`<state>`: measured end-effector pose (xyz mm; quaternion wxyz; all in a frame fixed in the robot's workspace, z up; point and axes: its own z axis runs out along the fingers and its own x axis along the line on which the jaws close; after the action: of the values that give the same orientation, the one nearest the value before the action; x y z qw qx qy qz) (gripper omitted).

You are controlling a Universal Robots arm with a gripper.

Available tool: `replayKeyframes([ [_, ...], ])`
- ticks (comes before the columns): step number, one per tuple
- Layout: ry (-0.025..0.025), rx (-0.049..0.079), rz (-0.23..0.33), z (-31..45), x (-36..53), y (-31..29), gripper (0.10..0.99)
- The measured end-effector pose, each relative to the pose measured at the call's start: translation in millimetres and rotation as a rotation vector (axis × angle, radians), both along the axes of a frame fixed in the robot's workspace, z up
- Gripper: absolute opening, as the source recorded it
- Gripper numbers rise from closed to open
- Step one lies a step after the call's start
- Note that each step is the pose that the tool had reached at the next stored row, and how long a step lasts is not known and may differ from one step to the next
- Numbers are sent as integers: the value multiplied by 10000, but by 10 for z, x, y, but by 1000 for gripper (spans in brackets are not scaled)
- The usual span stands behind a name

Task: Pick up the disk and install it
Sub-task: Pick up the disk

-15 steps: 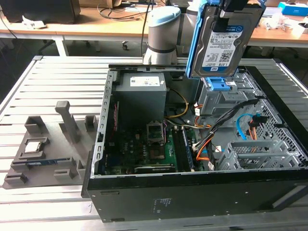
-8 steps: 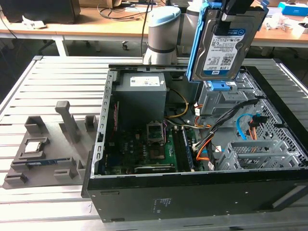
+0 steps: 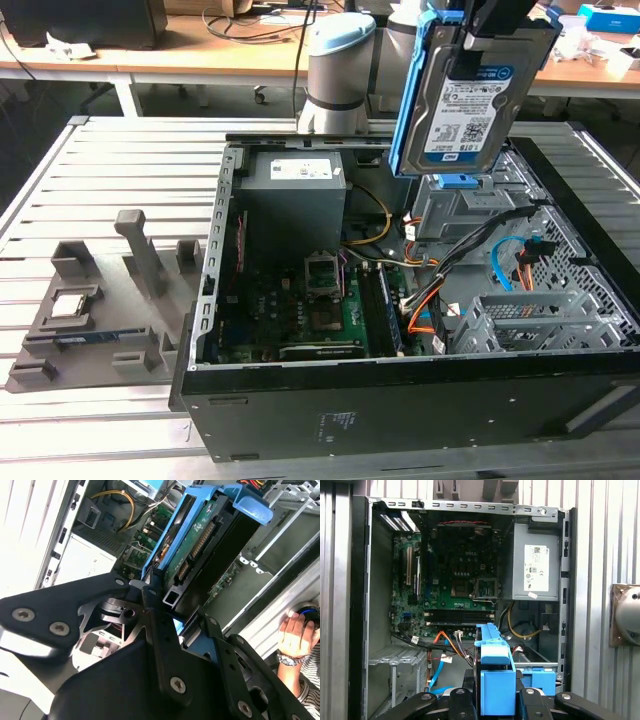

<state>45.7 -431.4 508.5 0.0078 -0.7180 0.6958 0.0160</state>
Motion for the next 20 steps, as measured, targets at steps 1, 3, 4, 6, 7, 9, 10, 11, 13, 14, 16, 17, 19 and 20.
replayKeyframes([
  [1,0,-2,0,-1,0,-9,365],
  [3,0,-5,0,-3,0,-22,365],
  [4,0,-5,0,-5,0,-31,365],
  [6,0,-10,0,-9,0,-61,365],
  [7,0,-12,0,-11,0,-73,365],
  [9,1,-15,0,-14,0,-94,365],
  [10,0,-15,0,-15,0,-102,365],
  [11,0,-16,0,-16,0,-110,365],
  [13,0,-18,0,-19,0,-126,365],
  [14,0,-18,0,-20,0,-136,365],
  [16,0,-20,0,-24,0,-163,365],
  [17,0,-21,0,-26,0,-174,365],
  [19,0,-23,0,-30,0,-201,365],
  [20,0,-24,0,-31,0,-207,365],
])
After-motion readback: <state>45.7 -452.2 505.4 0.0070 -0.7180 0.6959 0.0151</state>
